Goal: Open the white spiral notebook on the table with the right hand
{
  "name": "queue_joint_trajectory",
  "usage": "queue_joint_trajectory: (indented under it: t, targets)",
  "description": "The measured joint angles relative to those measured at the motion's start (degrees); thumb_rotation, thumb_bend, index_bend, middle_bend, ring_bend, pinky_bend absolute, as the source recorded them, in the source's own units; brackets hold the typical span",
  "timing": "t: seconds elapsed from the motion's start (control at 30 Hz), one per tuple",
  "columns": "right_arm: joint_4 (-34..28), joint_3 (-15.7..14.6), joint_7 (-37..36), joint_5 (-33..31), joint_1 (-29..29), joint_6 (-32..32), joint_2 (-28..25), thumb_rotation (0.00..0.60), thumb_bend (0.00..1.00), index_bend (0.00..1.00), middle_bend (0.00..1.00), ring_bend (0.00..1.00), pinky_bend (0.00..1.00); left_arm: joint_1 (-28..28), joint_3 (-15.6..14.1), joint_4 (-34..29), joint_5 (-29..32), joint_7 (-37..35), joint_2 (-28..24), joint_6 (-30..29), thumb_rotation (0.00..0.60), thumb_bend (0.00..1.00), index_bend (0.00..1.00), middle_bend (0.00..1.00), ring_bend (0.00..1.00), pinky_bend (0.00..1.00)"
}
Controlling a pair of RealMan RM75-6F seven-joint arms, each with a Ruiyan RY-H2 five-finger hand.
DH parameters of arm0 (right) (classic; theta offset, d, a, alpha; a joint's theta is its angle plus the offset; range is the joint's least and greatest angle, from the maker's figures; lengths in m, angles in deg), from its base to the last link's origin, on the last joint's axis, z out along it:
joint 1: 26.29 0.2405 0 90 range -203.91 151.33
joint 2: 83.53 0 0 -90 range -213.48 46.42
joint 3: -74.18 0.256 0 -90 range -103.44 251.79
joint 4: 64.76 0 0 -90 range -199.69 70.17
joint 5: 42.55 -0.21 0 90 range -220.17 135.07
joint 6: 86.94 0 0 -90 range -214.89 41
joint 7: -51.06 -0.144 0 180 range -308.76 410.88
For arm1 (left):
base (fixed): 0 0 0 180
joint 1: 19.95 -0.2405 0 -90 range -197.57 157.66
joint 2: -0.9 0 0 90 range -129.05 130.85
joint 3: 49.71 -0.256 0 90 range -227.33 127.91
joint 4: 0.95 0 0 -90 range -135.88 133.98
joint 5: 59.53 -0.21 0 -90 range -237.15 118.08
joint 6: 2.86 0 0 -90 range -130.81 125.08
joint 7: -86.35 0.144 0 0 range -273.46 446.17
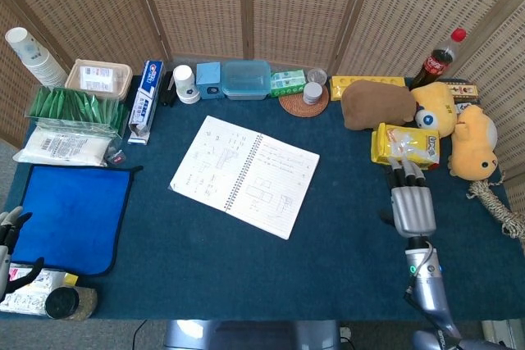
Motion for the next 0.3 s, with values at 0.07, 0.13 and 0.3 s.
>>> queue_joint_trajectory:
  t: [0.07, 0.13, 0.3]
  targets:
    - [-1.0, -0.5, -0.3, 0.4, -1.5, 1.3, -0.9, 0.600, 0.17, 0.16, 0.17, 0.07, 0.15, -0.2, -0.2, 0.2, 0.2, -0.2, 0.2, 0.0, 0.600, 0.31, 0.21, 0.06, 0.02, 0.00]
    - [-2.1, -1.1, -0.5, 0.8, -2.9, 2.5, -1.9, 0.600, 0.17, 0.16, 0.17, 0.07, 0.15, -0.4, -0.3, 0.5, 0.1, -0.2, 0.5, 0.0, 0.600, 0.31, 0.21, 0.07, 0.02, 0.00]
    - [-4.8, -2.3, 0.0, 1.0, -6.1, 4.1, -3.2, 0.600, 0.17, 0.16, 0.17, 0.06, 0.15, -0.9, -0.7, 1.3, 0.1, 0.0, 1.5, -0.3, 0.600, 0.31, 0.21, 0.07, 0.02, 0.00]
